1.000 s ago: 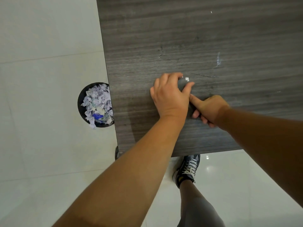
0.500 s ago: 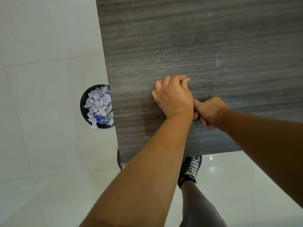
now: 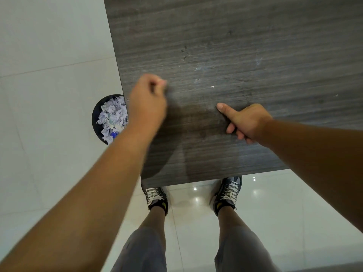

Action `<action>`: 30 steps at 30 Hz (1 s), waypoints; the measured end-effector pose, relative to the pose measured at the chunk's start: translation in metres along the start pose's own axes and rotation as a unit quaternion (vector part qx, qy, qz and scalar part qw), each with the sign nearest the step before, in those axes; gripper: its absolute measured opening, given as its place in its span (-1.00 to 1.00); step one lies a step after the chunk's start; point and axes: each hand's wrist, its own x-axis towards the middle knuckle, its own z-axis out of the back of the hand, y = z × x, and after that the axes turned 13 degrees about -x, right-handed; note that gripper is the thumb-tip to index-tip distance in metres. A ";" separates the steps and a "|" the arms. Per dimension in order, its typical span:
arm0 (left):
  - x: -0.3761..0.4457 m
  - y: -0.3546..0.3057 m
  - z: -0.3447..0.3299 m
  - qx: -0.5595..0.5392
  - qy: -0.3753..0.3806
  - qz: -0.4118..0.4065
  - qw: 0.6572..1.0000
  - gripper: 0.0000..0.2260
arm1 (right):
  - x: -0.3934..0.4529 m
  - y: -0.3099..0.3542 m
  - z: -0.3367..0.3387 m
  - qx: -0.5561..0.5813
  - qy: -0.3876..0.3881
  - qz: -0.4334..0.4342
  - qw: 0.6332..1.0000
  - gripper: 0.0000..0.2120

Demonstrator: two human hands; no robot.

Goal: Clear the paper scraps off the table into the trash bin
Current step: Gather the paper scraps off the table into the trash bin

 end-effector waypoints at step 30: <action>0.029 0.080 0.066 -0.049 -0.286 0.064 0.955 -0.84 | -0.006 0.007 0.001 -0.015 0.010 -0.021 1.000 -0.18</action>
